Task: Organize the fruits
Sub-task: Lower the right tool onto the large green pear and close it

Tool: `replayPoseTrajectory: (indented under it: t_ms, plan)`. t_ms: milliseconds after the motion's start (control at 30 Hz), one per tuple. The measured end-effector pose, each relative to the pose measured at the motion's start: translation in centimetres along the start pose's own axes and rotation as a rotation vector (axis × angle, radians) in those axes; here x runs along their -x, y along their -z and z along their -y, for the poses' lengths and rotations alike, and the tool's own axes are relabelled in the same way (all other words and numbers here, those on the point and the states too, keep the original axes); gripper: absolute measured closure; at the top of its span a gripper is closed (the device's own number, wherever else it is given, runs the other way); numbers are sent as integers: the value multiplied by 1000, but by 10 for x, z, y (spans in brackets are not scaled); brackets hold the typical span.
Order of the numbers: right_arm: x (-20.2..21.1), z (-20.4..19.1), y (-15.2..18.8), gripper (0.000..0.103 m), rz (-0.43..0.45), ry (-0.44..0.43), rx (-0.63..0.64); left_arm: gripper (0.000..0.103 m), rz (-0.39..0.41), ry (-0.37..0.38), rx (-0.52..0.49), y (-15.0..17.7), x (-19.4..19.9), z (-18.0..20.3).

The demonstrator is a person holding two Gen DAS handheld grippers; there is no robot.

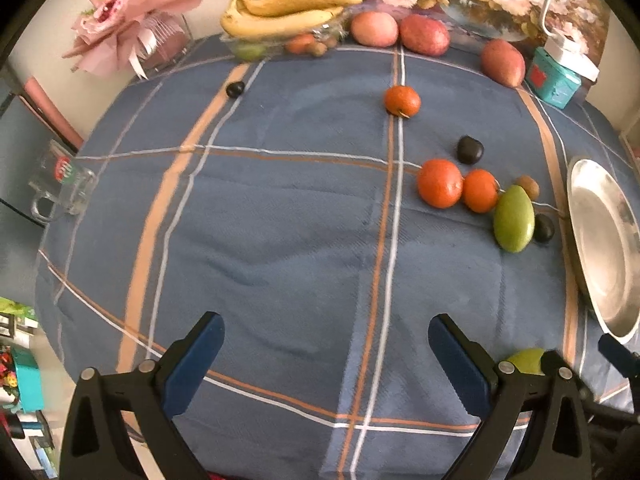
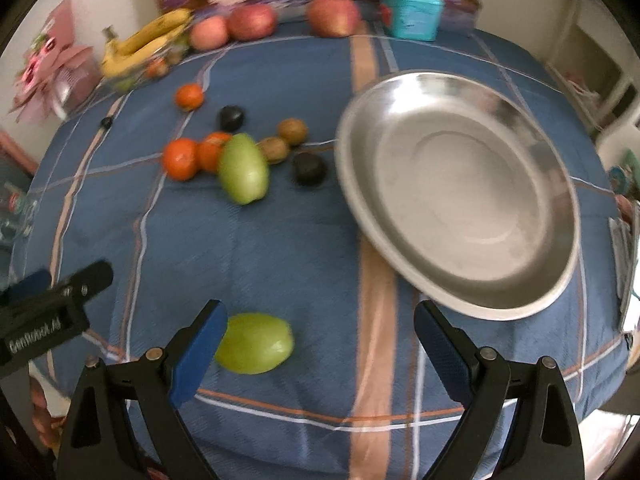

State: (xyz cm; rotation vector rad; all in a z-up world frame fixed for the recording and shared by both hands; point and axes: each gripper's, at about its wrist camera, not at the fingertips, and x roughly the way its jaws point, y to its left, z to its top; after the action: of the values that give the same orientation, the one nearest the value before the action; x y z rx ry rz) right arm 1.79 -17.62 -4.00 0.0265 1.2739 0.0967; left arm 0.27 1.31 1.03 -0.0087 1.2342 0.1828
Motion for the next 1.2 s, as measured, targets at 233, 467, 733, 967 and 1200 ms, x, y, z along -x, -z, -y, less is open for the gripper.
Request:
replayPoseTrajectory:
  t_ms: [233,467,733,967,1200]
  plan:
    - [-14,-23,0,8,-71,-23,100,0,-65,19,-16,1,-12,2]
    - [-29,-44,1,9,-121,-3,186,0,-100,20,-10,4,-19,2]
    - [-35,-51,-1,35,-133,-7,201,0,-118,25,5,3,-25,-1]
    - [-24,-48,3,50,-125,-25,202,0,-127,50,18,-1,-28,-5]
    - [6,-34,10,50,-54,-38,162,0,-44,123,70,-2,-19,-14]
